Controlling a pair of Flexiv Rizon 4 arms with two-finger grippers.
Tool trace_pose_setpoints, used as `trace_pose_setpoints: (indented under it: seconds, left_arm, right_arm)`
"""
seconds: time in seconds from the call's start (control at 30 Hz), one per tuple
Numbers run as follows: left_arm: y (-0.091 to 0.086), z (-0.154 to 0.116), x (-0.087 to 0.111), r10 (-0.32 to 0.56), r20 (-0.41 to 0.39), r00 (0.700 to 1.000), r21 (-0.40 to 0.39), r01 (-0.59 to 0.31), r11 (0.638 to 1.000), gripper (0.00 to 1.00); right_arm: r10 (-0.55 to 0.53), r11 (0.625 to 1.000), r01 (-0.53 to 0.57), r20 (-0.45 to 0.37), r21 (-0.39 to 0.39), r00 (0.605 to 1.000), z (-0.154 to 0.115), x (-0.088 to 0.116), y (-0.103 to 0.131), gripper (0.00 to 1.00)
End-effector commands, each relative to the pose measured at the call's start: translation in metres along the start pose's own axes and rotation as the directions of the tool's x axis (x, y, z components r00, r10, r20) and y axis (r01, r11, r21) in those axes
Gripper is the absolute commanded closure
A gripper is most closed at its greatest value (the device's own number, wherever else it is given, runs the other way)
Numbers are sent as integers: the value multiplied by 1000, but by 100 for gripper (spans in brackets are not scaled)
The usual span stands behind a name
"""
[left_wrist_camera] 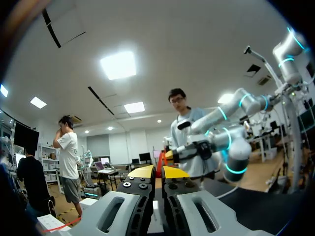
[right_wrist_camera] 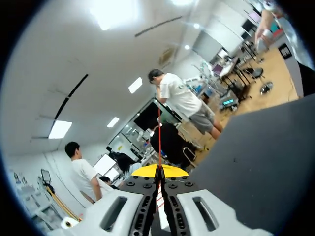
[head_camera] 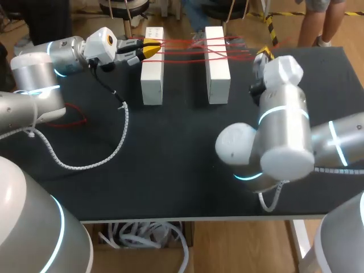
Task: Grab the tape and strap the tape.
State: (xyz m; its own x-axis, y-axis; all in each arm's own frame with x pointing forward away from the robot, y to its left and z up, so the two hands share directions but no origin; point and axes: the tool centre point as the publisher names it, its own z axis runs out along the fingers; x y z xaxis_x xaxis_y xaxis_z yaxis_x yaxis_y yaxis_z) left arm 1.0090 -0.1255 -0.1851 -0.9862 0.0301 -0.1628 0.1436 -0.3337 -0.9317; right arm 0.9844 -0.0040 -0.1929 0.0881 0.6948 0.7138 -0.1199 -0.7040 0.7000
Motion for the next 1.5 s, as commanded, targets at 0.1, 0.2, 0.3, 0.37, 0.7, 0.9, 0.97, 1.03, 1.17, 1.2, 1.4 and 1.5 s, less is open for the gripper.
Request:
trace_pose_setpoints:
  seconds: [0.1,0.2,0.3,0.37,0.7,0.9,0.97,1.03,1.17,1.2,1.4,1.5]
  left_arm:
    - [1,-1,-1,1,-3,1000,3,-1,1000,100]
    - [1,-1,-1,1,-3,1000,3,-1,1000,100]
    - [1,-1,-1,1,-3,1000,3,-1,1000,100]
    - [1,-1,-1,1,-3,1000,3,-1,1000,100]
    - [1,-1,-1,1,-3,1000,3,-1,1000,100]
    - [1,-1,0,-28,31,999,-106,31,994,100]
    - [2,-2,2,-69,55,996,-243,80,967,100]
    - [4,-1,3,-144,105,984,-398,174,901,100]
    - [1,4,6,-219,212,952,-615,304,727,100]
    - [-1,7,7,-243,230,942,-661,334,672,100]
    - [-2,11,10,-257,250,934,-709,357,609,100]
    - [-2,11,10,-257,250,934,-709,357,609,100]
  right_arm:
    - [-260,952,267,64,-147,964,-10,1,-3,100]
    - [-271,956,280,109,-80,956,-14,1,0,100]
    - [-271,956,280,109,-80,956,-14,1,0,100]
    - [-271,956,280,109,-80,956,-14,1,0,100]
    - [-271,956,280,109,-80,956,-14,1,0,100]
    - [-271,956,280,109,-80,956,-14,1,0,100]
    - [-271,956,280,109,-80,956,-14,1,0,100]
    - [-271,956,280,109,-80,956,-14,1,0,100]
    - [-271,956,280,109,-80,956,-14,1,0,100]
    - [-271,956,280,109,-80,956,-14,1,0,100]
    - [-271,956,280,109,-80,956,-14,1,0,100]
    - [-271,956,280,109,-80,956,-14,1,0,100]
